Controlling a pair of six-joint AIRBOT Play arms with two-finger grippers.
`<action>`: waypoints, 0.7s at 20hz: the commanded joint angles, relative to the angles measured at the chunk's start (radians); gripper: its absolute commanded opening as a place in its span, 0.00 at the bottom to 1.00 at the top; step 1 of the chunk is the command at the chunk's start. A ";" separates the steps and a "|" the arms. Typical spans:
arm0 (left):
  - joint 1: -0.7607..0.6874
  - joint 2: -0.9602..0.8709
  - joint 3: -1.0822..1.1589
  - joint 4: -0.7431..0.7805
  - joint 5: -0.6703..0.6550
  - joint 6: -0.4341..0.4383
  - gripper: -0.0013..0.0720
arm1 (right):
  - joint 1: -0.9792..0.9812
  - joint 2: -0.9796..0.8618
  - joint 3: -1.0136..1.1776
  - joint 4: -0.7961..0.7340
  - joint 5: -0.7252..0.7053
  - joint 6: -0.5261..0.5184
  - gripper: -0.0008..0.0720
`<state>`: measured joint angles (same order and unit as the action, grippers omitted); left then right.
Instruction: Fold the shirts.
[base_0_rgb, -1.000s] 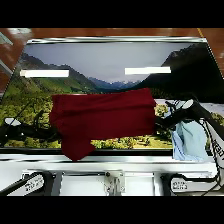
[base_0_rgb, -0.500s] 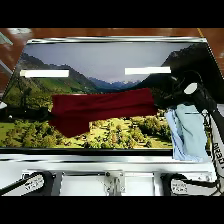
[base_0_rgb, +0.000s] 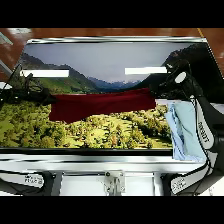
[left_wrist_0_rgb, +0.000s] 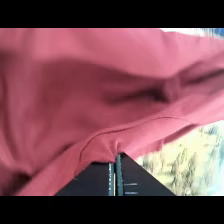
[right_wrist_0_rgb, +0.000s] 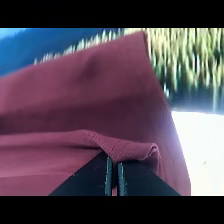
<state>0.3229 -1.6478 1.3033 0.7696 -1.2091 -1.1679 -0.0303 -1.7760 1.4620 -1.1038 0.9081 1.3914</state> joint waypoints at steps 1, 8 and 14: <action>-0.006 -0.129 0.121 -0.011 0.008 -0.040 0.07 | 0.003 -0.066 0.041 0.003 -0.045 0.045 0.10; 0.008 -0.184 0.147 -0.011 -0.068 -0.101 0.76 | -0.012 -0.051 0.041 0.002 0.012 0.008 0.74; 0.037 -0.155 0.229 -0.012 -0.199 -0.101 0.76 | -0.129 -0.020 0.041 0.032 0.077 0.068 0.92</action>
<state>0.3504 -1.8175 1.5009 0.7589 -1.3537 -1.2655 -0.1097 -1.7931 1.5021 -1.1069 0.9356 1.4273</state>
